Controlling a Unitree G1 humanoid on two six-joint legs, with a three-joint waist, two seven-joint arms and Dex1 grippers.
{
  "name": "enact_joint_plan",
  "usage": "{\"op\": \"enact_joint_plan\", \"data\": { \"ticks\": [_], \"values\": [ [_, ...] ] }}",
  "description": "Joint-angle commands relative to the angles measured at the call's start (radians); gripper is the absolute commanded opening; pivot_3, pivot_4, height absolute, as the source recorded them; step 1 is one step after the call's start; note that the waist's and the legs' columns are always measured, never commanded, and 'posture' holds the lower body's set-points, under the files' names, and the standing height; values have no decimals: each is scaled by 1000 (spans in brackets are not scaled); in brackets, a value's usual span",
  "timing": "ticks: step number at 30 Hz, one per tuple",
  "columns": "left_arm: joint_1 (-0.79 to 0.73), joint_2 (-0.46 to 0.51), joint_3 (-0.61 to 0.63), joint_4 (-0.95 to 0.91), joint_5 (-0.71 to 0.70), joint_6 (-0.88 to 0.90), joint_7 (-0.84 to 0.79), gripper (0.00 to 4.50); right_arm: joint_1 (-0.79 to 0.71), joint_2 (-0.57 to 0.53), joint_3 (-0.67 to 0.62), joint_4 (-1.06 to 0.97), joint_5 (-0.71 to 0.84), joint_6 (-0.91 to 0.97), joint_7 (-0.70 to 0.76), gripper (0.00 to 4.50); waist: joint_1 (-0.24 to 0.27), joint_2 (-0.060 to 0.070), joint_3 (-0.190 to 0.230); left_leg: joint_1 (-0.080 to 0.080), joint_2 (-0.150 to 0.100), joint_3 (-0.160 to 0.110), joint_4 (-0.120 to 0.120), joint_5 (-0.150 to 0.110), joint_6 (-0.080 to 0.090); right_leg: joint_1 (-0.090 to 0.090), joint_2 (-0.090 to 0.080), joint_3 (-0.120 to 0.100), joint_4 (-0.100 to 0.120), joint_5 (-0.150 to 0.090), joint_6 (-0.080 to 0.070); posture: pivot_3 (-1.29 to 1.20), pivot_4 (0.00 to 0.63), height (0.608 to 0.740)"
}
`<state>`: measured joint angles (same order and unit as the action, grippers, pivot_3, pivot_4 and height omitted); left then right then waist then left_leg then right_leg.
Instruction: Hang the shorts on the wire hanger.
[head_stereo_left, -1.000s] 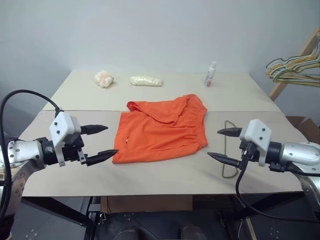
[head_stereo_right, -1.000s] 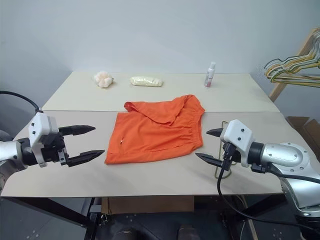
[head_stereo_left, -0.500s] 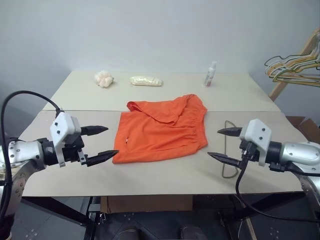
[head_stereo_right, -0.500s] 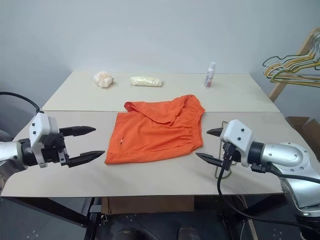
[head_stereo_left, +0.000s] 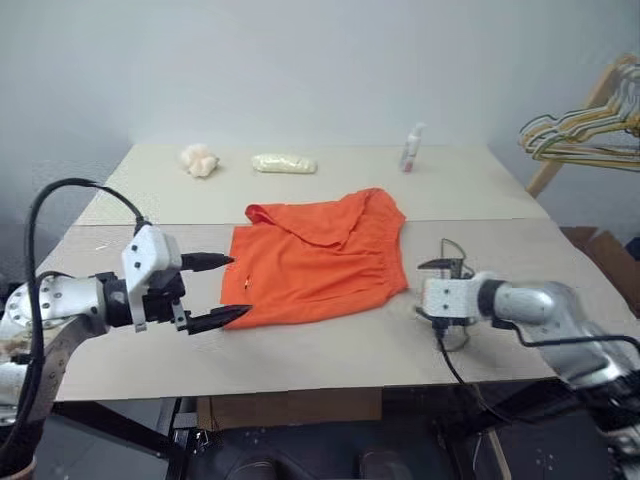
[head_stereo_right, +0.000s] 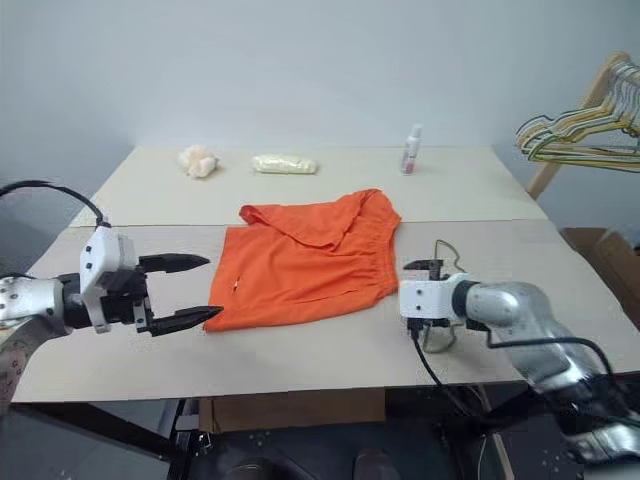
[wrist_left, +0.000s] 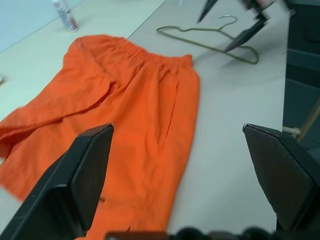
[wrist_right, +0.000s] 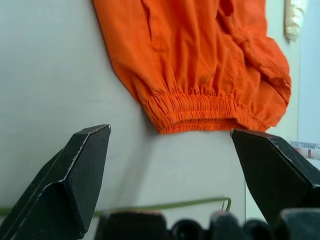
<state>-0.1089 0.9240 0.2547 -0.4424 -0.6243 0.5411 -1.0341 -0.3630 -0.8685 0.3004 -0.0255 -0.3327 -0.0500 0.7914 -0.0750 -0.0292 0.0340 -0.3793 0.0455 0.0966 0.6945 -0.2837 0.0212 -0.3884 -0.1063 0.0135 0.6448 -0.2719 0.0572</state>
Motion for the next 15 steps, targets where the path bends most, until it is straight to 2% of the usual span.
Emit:
{"op": "enact_joint_plan", "data": {
  "ticks": [1,3,10,13,15],
  "values": [
    [-27,-4,-4,16,15,-32,-2,4500,-117,75,75,162,-132,-69,-81,4481,-11,0,0,0,0,0,0,0,-1,0,1,0,0,0,0,-91,0,740],
    [-24,-5,-2,19,19,-40,-3,4500,-179,110,120,256,-190,-118,-111,4481,-22,0,0,-2,0,-1,1,4,-6,-1,1,0,0,0,0,-84,0,740],
    [8,-10,15,3,27,-55,0,4500,-314,215,209,477,-284,-227,-160,4481,-32,0,0,0,1,-2,1,3,-6,0,1,0,1,0,0,-56,0,740],
    [26,-9,28,-8,25,-56,5,4500,-341,239,224,540,-300,-254,-165,3874,-37,-1,-1,2,1,-3,0,3,-4,2,1,0,1,0,0,-43,0,740],
    [42,-8,35,-14,28,-61,6,4500,-355,251,230,571,-310,-271,-171,3265,-39,-1,-1,2,2,-3,0,3,-4,2,1,0,2,0,0,-39,0,740]
  ]
}}
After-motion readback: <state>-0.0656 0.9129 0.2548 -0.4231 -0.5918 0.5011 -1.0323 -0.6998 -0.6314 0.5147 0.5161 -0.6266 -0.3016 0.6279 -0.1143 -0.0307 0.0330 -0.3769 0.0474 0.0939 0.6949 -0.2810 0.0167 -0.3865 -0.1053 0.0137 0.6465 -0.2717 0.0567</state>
